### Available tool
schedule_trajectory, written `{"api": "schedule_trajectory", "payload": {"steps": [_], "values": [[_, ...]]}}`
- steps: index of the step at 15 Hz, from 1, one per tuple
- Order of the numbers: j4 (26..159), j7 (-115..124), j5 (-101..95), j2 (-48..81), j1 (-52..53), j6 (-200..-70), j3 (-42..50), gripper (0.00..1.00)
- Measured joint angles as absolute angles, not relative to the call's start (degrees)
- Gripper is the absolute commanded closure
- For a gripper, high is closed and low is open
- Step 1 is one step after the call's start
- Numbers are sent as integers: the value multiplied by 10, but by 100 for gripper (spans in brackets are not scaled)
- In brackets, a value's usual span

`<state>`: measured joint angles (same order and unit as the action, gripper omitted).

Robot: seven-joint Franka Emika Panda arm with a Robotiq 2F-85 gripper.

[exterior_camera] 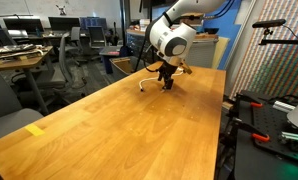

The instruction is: Pick the rope on the table

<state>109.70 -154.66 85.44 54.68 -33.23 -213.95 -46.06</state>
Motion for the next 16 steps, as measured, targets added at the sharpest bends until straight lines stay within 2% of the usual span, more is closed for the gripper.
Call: {"api": "schedule_trajectory", "payload": {"steps": [2, 9, 16], "values": [[1093, -1547, 795, 562, -314, -2131, -442, 0], [1087, -1555, 798, 558, -304, -2130, -437, 0], [1128, -1555, 913, 461, -312, -2164, -436, 0]]}}
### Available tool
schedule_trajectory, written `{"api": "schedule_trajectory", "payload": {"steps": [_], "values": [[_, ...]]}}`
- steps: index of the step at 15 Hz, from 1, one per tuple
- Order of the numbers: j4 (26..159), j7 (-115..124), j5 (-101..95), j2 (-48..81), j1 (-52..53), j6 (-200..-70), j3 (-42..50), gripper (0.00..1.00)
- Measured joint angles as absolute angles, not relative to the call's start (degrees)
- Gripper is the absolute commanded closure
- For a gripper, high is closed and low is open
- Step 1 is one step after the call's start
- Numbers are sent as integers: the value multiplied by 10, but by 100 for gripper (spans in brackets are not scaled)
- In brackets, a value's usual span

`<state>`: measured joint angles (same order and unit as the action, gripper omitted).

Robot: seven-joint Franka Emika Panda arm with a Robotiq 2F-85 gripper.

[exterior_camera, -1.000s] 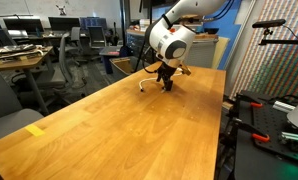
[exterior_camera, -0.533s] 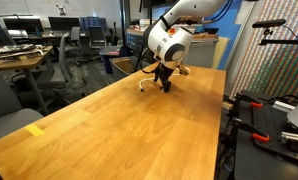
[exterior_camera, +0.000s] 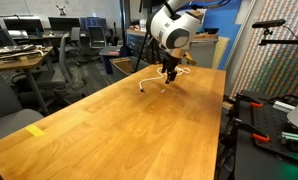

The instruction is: Pick the rope on the table

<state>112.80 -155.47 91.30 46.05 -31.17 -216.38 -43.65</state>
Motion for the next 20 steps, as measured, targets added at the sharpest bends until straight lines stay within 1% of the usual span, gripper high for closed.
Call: {"api": "schedule_trajectory", "payload": {"steps": [5, 9, 14, 20], "values": [[1135, -1555, 936, 400, -333, -2255, -452, 0], [1167, -1554, 949, 407, -338, -2257, -468, 0], [1176, -1557, 945, 411, -343, -2248, -471, 0], [1285, -1555, 926, 419, -374, -2272, -478, 0]]}}
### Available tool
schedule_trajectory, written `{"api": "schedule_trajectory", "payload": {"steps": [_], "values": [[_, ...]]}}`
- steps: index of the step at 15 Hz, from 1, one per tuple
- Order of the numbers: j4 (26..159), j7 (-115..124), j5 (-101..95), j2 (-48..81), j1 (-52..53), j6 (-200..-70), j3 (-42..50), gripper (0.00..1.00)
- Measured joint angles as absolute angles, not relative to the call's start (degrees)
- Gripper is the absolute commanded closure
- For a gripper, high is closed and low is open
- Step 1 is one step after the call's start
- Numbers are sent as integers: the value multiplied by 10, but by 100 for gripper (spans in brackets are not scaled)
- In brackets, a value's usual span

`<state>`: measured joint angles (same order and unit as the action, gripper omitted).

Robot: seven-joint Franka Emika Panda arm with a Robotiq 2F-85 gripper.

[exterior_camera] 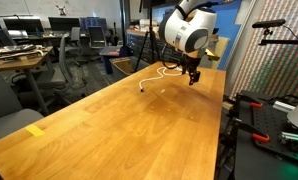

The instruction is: Pick the rope on the table

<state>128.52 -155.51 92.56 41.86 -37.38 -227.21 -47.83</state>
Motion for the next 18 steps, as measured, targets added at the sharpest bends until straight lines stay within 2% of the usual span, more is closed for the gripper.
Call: {"api": "schedule_trajectory", "payload": {"steps": [5, 7, 9, 18], "values": [[1308, -1554, 936, 425, -377, -2288, -479, 0], [1305, -1554, 963, 405, -337, -2238, -428, 0], [1303, -1554, 966, 397, -328, -2226, -420, 0], [1255, -1554, 1030, 275, -426, -2248, -476, 0]]}}
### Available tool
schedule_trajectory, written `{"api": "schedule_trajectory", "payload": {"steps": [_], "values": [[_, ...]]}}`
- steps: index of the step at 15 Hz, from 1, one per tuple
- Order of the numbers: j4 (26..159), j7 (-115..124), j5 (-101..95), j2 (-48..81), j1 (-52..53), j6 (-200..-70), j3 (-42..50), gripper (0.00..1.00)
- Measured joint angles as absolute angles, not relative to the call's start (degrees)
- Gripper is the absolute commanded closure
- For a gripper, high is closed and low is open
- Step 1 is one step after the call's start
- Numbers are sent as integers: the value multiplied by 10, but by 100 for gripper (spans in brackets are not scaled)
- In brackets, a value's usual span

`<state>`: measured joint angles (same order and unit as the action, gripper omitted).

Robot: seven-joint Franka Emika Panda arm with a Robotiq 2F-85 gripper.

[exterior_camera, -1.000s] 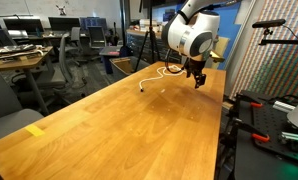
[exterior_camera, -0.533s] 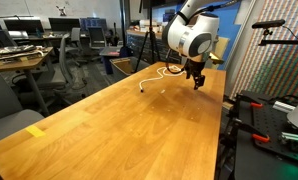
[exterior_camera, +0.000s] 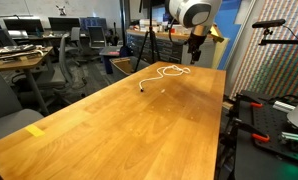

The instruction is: Pick the rope on the table

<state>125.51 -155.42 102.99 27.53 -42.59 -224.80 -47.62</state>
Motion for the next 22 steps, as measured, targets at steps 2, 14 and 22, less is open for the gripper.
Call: {"api": "schedule_trajectory", "payload": {"steps": [2, 14, 22], "values": [[1247, -1554, 1045, 257, -442, -2251, -487, 0], [1233, -1552, 970, 308, -443, -2093, -483, 0], [1202, -1551, 963, 345, -435, -2097, -475, 0]]}}
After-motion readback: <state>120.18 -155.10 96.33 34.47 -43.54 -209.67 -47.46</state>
